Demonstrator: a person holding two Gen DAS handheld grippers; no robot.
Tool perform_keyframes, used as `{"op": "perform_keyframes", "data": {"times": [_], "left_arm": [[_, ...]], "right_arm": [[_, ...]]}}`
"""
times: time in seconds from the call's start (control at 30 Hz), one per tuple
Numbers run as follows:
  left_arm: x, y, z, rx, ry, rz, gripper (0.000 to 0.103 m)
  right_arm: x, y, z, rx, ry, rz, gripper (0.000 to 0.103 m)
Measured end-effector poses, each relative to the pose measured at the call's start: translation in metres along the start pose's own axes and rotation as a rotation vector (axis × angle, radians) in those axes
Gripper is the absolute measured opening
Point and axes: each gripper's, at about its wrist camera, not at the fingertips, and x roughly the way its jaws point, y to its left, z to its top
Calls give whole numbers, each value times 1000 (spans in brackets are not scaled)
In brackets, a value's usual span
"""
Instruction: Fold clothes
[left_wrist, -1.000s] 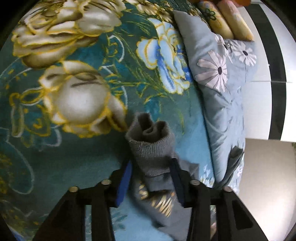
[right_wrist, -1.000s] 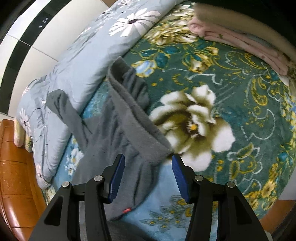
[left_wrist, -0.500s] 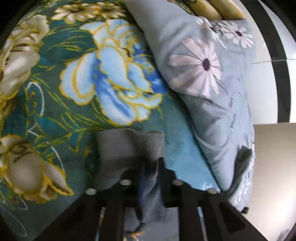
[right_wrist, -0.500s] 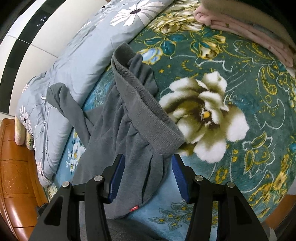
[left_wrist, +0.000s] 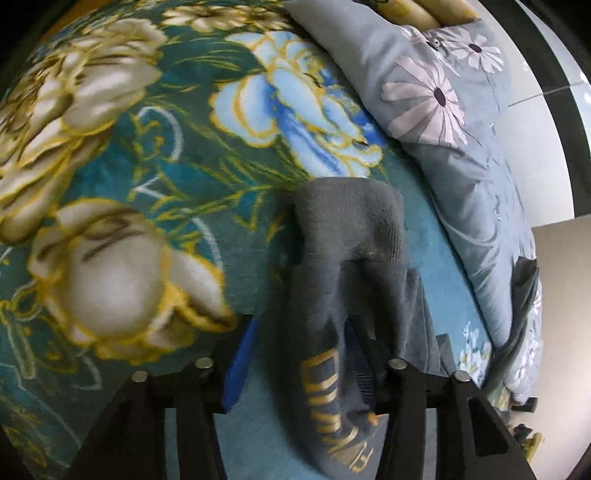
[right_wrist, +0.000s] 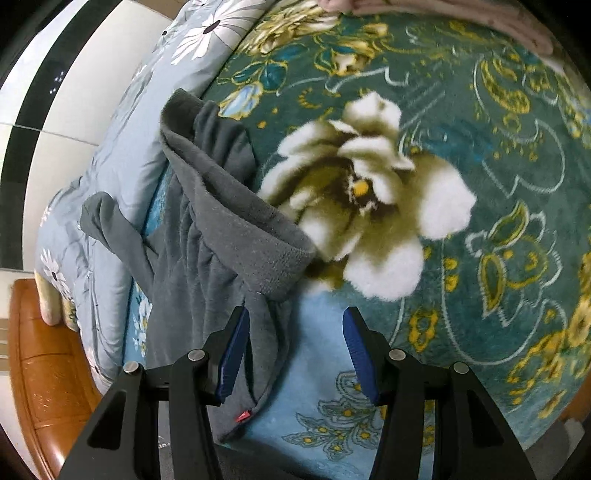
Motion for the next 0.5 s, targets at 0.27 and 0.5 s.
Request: {"op": "perform_keyframes", "data": {"times": [0.27,0.5], "left_arm": [[5,-9,9,-49,-13,110,7],[-32,-22,1,-64,-91,107,5]], "right_arm": [[26,-10,3,134,-33,147,54],[29,23,13,49,-26,47,13]]}}
